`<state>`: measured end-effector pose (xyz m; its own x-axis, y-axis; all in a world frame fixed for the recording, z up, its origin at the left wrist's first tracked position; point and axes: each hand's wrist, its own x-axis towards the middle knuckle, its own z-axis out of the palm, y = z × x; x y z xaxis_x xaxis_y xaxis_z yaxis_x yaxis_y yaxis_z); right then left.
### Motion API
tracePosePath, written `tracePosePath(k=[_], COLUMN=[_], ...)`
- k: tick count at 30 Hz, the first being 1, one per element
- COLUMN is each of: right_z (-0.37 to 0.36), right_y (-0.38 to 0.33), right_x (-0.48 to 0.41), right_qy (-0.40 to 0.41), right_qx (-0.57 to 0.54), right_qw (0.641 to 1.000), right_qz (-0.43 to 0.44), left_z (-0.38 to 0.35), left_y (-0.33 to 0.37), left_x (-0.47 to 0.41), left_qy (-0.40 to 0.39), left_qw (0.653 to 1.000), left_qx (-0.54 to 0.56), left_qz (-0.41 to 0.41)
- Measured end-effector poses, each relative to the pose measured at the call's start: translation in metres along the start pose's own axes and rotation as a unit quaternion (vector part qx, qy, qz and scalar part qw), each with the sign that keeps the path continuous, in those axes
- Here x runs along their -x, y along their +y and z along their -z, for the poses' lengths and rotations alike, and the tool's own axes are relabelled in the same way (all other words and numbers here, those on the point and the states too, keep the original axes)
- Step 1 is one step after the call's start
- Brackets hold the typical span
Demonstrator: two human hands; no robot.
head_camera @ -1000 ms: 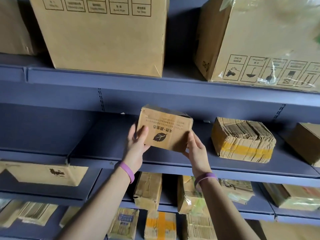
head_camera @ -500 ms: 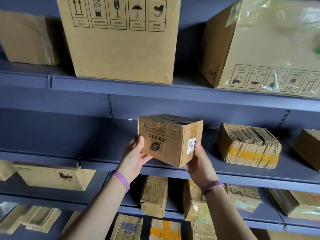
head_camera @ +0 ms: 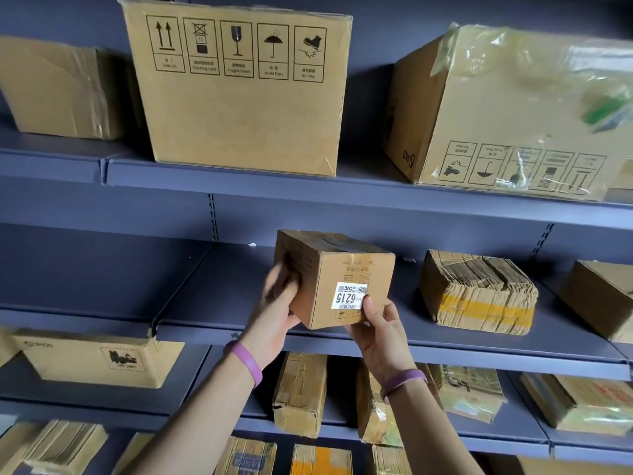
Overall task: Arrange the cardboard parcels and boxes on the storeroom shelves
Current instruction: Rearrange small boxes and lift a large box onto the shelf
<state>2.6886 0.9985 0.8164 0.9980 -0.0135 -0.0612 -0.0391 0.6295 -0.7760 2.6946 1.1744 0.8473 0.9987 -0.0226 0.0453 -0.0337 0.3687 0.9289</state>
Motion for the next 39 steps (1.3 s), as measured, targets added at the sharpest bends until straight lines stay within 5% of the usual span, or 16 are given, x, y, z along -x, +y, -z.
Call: tracePosePath(k=[8,16,24,29,39], right_z=[0.001,0.005,0.007,0.012,0.012], right_y=[0.000,0.001,-0.009,-0.014,0.001], right_x=[0.000,-0.005,-0.016,-0.012,-0.011], right_qy=[-0.002,0.008,0.054,-0.017,-0.023], right_qx=[0.058,0.089,0.010,-0.052,-0.082], right_qw=[0.998,0.996,0.998,0.995,0.996], right_qz=[0.036,0.027,-0.012,-0.083,0.002], left_z=[0.001,0.005,0.010,0.016,0.011], left_y=[-0.010,0.000,0.002,-0.003,-0.005], left_x=[0.007,0.002,0.000,-0.001,-0.010], left_qy=[-0.056,-0.022,-0.029,-0.049,0.021], left_qw=[0.998,0.998,0.984,0.975,0.989], left_qx=[-0.034,0.066,0.155,0.180,0.132], left_qz=[0.003,0.005,0.083,0.119,0.055])
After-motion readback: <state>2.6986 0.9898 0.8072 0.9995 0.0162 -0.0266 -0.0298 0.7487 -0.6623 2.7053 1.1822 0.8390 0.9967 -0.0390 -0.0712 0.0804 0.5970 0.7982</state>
